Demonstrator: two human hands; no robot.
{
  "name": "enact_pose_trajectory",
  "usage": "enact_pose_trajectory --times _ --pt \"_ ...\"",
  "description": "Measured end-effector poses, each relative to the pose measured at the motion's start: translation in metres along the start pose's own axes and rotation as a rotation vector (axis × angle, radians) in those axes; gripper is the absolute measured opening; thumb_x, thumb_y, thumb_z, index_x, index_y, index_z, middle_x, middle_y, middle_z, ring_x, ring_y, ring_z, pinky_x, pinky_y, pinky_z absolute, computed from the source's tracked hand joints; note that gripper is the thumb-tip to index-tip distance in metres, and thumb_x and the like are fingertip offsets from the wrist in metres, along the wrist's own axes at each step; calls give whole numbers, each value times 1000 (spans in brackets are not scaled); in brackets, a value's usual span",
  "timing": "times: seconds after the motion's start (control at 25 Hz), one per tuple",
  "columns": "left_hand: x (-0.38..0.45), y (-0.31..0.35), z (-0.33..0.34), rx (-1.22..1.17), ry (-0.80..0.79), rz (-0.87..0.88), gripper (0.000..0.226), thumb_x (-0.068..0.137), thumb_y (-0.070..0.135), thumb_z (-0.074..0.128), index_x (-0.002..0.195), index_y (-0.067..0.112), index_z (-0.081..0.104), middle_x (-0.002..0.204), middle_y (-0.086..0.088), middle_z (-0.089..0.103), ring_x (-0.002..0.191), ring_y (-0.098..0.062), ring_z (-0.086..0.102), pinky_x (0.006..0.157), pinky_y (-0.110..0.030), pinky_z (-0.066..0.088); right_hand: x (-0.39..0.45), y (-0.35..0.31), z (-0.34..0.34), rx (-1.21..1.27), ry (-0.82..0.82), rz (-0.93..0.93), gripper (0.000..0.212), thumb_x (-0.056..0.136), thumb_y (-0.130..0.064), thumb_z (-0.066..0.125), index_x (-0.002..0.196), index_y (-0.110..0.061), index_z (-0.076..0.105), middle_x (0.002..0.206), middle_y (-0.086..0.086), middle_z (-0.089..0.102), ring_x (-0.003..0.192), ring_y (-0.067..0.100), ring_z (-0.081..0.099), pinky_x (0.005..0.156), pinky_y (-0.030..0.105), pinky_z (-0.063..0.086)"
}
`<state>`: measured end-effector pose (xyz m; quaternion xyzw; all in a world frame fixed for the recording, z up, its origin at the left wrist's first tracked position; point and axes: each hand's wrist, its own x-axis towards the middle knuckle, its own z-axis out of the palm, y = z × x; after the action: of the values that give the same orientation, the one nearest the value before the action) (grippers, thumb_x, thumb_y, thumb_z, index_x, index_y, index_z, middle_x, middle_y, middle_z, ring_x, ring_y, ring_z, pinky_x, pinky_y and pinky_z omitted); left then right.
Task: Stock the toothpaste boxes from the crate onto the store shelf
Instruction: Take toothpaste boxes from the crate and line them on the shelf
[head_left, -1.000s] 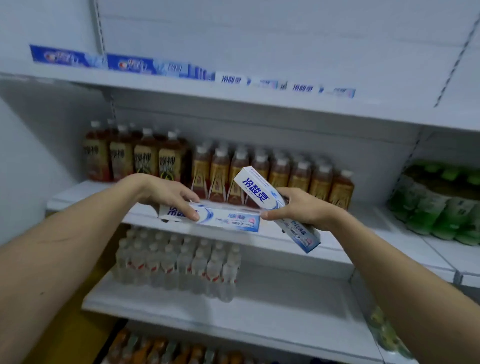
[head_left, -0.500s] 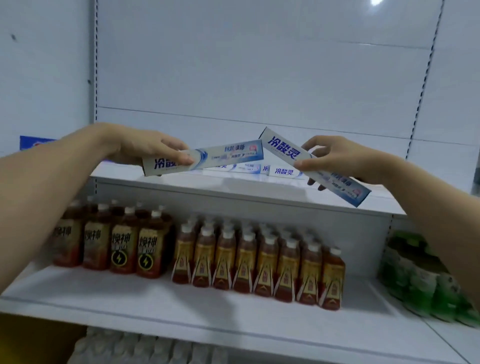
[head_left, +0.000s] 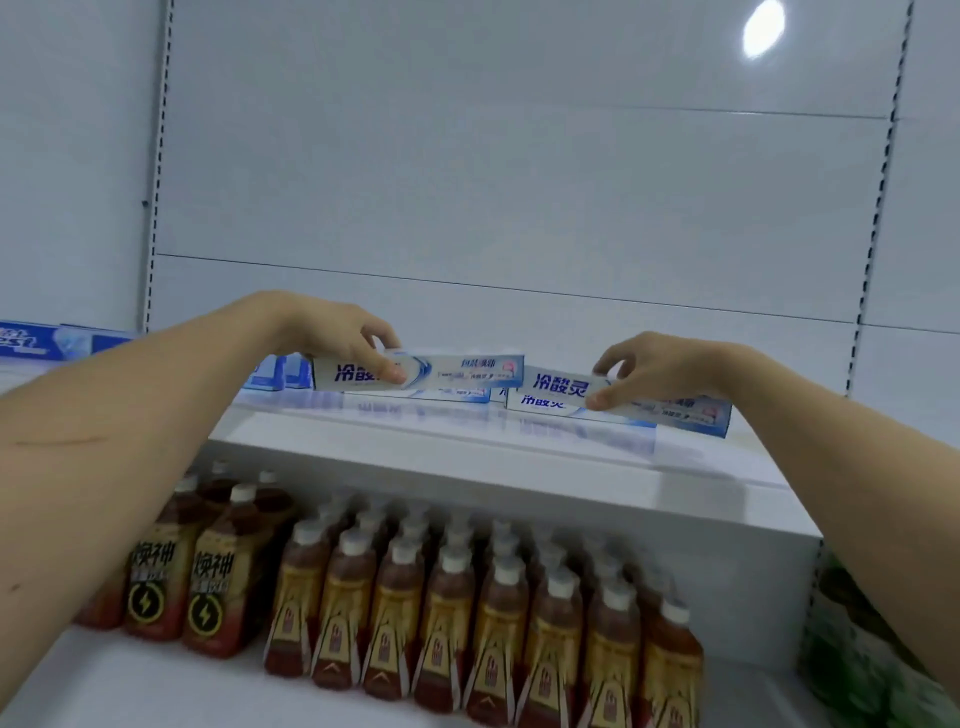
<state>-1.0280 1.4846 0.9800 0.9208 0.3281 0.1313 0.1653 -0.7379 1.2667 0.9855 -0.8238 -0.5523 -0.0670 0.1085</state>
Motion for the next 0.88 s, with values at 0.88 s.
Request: enact_pose_trajectory --times 0.88 --pt "-4 9 13 75 100 -116 52 92 46 60 140 30 46 150 -3 42 131 -23 45 111 -39 33 19 9 16 21 77 -114 39 95 -37 56 134 -31 51 127 -2 56 107 20 57 100 36 43"
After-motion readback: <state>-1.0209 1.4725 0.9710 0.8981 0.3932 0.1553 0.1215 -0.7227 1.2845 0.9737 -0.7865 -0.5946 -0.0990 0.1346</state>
